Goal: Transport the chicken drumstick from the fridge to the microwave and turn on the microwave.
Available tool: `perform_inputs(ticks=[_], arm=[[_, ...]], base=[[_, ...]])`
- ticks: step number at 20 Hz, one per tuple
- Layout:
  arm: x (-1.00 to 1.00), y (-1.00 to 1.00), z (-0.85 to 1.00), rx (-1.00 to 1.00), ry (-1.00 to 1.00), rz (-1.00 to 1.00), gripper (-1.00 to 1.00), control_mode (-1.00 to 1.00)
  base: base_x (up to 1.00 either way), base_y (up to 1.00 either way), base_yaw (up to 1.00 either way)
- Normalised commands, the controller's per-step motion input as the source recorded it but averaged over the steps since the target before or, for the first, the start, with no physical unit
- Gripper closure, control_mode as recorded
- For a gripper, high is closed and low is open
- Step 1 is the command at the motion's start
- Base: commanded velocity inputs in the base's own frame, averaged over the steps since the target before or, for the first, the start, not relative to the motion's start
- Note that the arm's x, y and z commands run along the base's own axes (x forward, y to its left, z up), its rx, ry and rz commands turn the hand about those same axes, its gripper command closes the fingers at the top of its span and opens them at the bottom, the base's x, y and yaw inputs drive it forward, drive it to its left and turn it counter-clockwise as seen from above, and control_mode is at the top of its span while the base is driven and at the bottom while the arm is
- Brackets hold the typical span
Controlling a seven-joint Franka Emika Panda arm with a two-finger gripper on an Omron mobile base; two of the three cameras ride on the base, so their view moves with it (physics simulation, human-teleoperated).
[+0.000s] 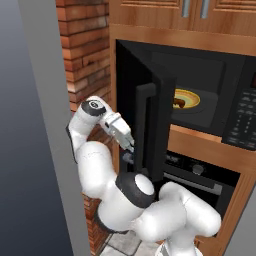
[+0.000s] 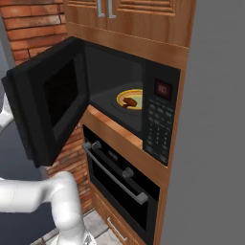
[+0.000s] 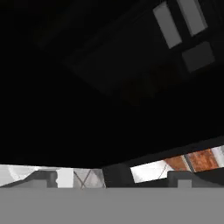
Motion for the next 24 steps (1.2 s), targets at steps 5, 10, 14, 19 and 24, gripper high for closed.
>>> perform_inputs(ticks=[5, 10, 14, 19, 24], arm=[[0.99, -1.00, -0.16, 0.09, 0.02, 0.20, -1.00, -1.00], [0.31, -0.99, 0.06, 0.16, 0.09, 0.32, -1.00, -1.00], [0.00, -0.61, 0.00, 0.01, 0.13, 0.61, -1.00, -1.00], [0.00, -0.29, -0.05, 0.00, 0.03, 0.85, -1.00, -1.00], [0.00, 0.00, -0.30, 0.01, 0.10, 0.98, -1.00, -1.00]], base=[[0.00, 0.00, 0.00], [0.00, 0.00, 0.00], [0.00, 0.00, 0.00], [0.00, 0.00, 0.00], [0.00, 0.00, 0.00]])
